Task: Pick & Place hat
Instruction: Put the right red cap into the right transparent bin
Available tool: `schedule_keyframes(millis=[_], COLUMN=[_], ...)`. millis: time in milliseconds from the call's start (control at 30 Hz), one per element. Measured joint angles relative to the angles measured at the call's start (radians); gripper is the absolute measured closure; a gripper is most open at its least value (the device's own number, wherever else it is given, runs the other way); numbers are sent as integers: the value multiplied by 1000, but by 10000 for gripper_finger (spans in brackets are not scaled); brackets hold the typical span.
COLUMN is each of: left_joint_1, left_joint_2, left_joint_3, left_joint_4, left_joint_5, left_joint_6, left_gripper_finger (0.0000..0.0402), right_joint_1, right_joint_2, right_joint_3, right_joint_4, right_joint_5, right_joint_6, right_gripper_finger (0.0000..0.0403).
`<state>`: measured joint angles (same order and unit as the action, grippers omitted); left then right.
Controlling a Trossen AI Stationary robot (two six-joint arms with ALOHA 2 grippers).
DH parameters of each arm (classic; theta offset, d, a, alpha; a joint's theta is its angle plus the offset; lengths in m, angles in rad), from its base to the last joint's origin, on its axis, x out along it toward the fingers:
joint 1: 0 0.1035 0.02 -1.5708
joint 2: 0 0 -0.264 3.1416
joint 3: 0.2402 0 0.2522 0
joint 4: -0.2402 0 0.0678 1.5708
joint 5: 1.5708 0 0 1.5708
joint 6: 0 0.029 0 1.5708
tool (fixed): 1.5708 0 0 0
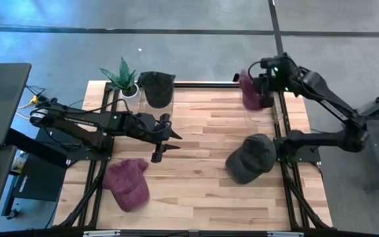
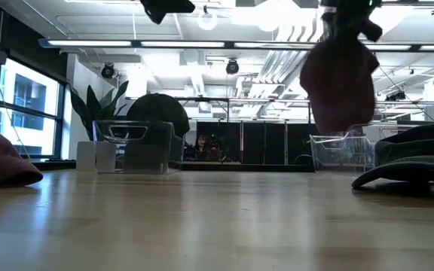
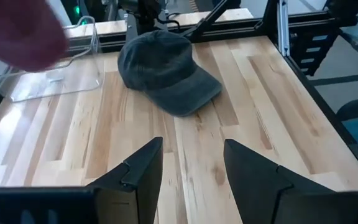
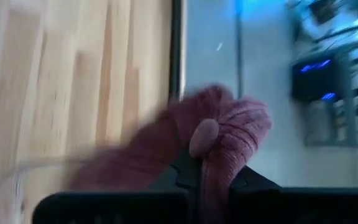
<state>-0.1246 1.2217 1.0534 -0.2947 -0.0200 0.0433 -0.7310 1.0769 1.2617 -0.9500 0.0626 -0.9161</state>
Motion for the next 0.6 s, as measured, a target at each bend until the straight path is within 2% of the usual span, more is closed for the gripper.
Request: schedule_keyframes(millis=[133,267,400,600], left_joint_1=[0,0,0,0], left_joint_2=[0,0,0,0], left_joint_3=[0,0,0,0], left_joint_4=[-17,-39,-64,-65], left_joint_5=[1,-13,-51,-74], left_joint_6=[0,1,1,3], left_gripper_finger=[236,236,236,236], right_joint_1=[-109,-165,-164,-91], right_joint_2=[80,135,152,80], right_joint_3=[0,0,0,0], right_joint_4=[-59,-96,-138,-48], right_joint_5=[2,-27,87,189], right_joint_6=[-88,-156,-130,-120], right_gripper_finger=[397,399,398,400])
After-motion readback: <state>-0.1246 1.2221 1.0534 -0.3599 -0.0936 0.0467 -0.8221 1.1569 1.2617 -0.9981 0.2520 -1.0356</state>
